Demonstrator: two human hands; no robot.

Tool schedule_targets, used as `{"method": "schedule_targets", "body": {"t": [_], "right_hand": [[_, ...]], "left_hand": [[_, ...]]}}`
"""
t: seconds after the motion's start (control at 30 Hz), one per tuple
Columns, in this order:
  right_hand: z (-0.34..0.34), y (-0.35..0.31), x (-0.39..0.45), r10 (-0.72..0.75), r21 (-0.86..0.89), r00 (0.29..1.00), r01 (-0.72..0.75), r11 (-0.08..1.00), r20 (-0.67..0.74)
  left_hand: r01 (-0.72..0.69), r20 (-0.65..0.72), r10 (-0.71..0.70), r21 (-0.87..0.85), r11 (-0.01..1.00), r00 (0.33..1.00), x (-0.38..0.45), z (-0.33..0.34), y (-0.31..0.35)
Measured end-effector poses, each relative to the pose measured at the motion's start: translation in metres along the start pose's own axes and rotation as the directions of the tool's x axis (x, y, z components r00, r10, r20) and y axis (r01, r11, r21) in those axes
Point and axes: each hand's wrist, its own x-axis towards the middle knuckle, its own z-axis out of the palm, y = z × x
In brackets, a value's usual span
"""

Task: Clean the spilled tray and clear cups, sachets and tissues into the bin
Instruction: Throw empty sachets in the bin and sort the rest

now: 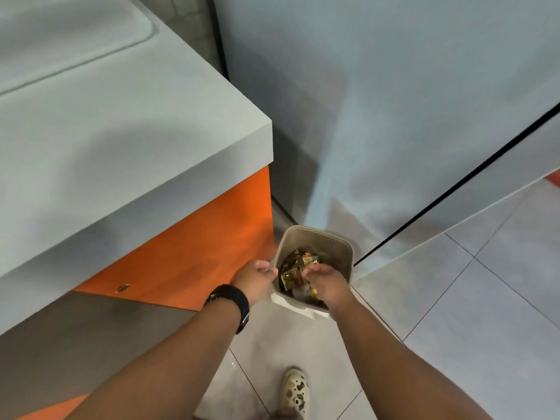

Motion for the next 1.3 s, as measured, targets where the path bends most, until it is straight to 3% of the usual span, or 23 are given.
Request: {"method": "schedule_targets", "body": {"t": [0.13,0.27,0.5,0.67,0.87,1.3], "right_hand": [[0.023,-0.028,-0.022,-0.068,-0.074,0.998,0.069,0.995,0.017],[0.05,-0.07,-0.064,-0.226,-0.07,0.963,0.238,0.969,0.148],[0.118,-0.137,-0.137,-0.461,-0.118,0.849,0.501,0.857,0.258],[0.186,-0.173,-0.196,-0.575,-0.112,0.739,0.643,0.758,0.352],[0.271,-0.201,-0.249,-0.581,-0.143,0.681,0.695,0.705,0.446],[0.439,-0.205,-0.339,-0.51,-0.209,0.578,0.767,0.607,0.637]], "left_hand": [[-0.037,-0.013,0.037,-0.026,0.999,0.999,-0.027,-0.029,0.009],[-0.087,-0.062,0.087,-0.011,0.996,0.994,-0.067,-0.071,0.009],[-0.165,-0.158,0.172,0.056,0.985,0.972,-0.132,-0.157,-0.016],[-0.206,-0.211,0.199,-0.014,0.978,0.957,-0.182,-0.224,-0.056],[-0.223,-0.345,0.192,-0.051,0.973,0.919,-0.233,-0.288,-0.115],[-0.131,-0.625,0.003,-0.159,0.979,0.781,-0.314,-0.427,-0.252]]}}
